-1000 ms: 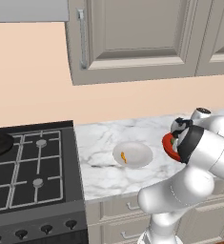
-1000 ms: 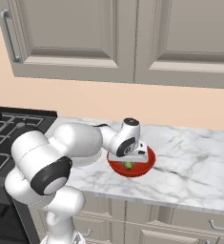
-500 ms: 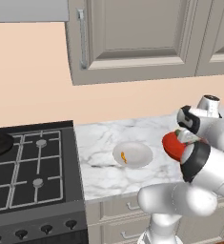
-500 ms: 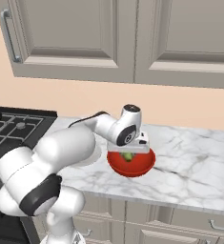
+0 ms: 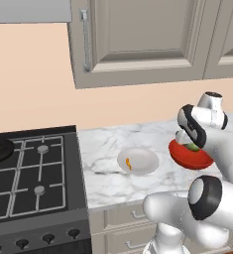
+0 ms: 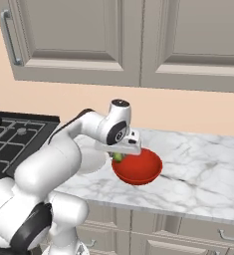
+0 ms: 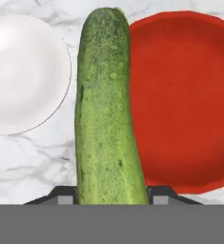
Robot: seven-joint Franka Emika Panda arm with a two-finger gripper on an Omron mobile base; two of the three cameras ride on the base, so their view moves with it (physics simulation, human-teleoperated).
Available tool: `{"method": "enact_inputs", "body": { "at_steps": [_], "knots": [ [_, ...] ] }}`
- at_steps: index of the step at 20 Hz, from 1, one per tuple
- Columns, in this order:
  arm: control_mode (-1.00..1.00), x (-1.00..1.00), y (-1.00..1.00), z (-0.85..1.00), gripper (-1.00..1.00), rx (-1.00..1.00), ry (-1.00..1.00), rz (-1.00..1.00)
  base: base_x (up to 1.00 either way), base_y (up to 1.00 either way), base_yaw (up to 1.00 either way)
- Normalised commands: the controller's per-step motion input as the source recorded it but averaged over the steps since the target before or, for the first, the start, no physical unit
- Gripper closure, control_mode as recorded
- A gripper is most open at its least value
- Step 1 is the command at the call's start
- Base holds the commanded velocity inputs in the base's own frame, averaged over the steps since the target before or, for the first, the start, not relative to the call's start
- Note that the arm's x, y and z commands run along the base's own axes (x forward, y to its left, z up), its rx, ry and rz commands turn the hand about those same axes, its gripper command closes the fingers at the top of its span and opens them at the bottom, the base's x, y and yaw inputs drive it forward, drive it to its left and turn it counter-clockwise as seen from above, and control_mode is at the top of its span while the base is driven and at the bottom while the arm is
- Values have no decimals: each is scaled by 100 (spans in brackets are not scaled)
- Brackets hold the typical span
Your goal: Place the shrimp on the plate and place the cucumber on the same plate.
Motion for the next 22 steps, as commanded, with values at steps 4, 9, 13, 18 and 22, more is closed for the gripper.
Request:
{"method": "enact_inputs", "body": {
  "at_steps": [4, 9, 13, 18, 22],
  "knots": [
    [-100, 0, 100, 0, 100, -4, 0, -9, 0, 0, 0],
    [-100, 9, 97, 0, 100, -4, 0, -5, 0, 0, 0],
    [-100, 13, 67, -13, 100, 0, 0, 0, 0, 0, 0],
    [-100, 21, 18, -24, 100, 0, 0, 0, 0, 0, 0],
    [-100, 29, 2, -33, 100, 0, 0, 0, 0, 0, 0]
  ]
}}
